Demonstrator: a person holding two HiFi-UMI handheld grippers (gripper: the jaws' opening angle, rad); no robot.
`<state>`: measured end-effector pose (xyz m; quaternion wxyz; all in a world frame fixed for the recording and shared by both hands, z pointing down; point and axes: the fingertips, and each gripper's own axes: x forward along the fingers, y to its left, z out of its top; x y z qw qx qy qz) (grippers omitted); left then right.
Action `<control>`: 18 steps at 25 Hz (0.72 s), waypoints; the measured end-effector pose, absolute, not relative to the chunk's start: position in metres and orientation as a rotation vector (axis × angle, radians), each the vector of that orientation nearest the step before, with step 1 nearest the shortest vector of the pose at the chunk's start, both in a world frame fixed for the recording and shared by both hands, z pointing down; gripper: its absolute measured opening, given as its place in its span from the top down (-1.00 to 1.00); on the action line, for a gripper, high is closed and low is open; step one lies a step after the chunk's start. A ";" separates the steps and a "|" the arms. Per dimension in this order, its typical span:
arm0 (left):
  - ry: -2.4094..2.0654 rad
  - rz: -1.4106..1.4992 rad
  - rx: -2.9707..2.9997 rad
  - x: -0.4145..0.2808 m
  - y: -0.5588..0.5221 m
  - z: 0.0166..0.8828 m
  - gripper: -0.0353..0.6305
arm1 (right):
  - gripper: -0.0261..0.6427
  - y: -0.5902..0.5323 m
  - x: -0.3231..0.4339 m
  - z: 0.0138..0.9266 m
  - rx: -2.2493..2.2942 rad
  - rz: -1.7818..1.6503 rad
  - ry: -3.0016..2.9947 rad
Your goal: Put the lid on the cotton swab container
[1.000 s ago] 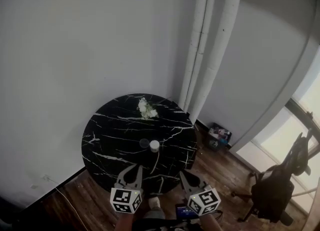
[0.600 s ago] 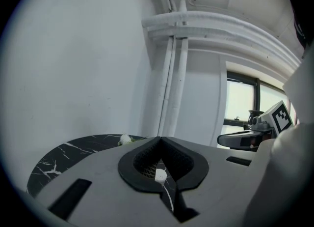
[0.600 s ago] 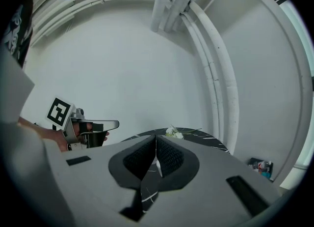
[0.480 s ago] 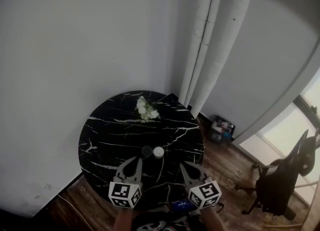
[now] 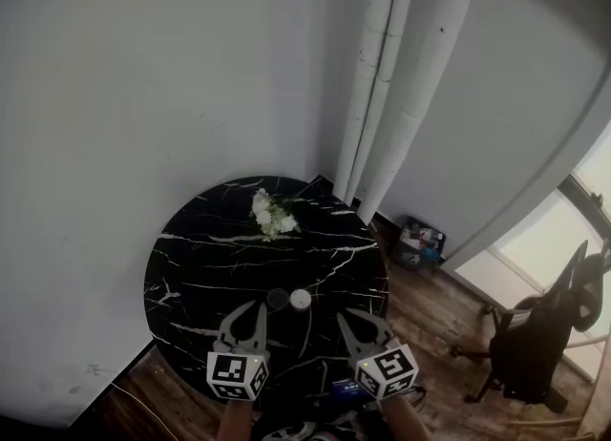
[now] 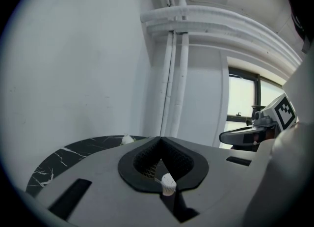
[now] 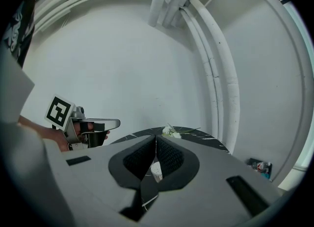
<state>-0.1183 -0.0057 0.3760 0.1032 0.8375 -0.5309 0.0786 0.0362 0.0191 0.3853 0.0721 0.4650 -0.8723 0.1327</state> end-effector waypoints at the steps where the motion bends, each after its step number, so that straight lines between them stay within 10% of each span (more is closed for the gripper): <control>1: -1.573 0.227 2.467 -0.120 -0.008 0.376 0.85 | 0.87 0.017 0.035 0.387 1.389 0.400 -2.623; 18: -1.577 0.275 2.451 -0.123 -0.038 0.389 0.85 | 0.87 -0.018 0.027 0.399 1.334 0.389 -2.627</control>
